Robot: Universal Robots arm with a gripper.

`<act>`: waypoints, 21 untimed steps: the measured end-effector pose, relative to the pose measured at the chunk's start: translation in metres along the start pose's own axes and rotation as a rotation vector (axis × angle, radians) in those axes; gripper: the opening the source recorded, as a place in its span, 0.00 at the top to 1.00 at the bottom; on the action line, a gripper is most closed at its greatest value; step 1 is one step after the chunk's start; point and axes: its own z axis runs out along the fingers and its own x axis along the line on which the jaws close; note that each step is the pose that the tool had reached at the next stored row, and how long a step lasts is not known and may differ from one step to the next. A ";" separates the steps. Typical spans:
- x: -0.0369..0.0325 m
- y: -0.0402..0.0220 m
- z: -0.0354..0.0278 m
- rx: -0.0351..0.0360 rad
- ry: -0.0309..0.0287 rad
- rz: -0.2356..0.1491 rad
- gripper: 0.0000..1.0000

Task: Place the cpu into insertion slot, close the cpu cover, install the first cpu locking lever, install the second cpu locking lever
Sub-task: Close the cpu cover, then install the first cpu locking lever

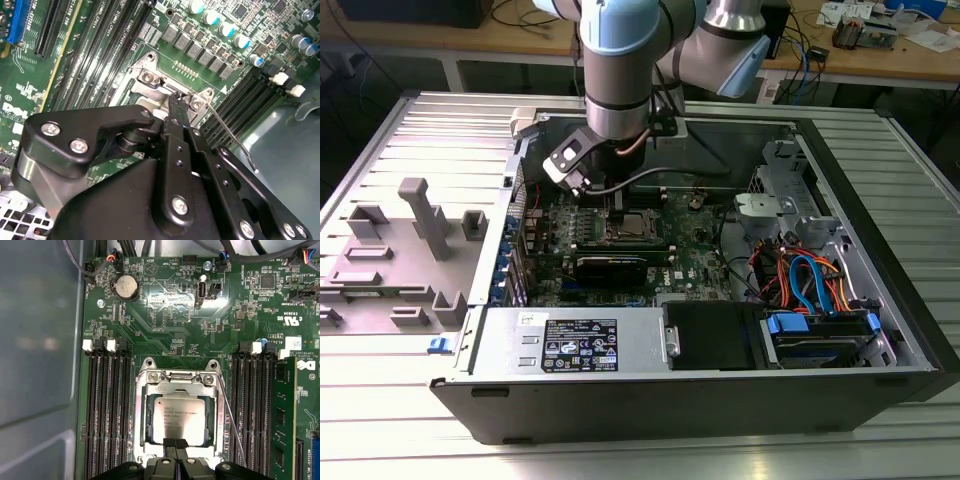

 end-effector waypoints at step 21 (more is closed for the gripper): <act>0.0002 0.0246 0.0002 -0.0001 0.0002 0.000 0.89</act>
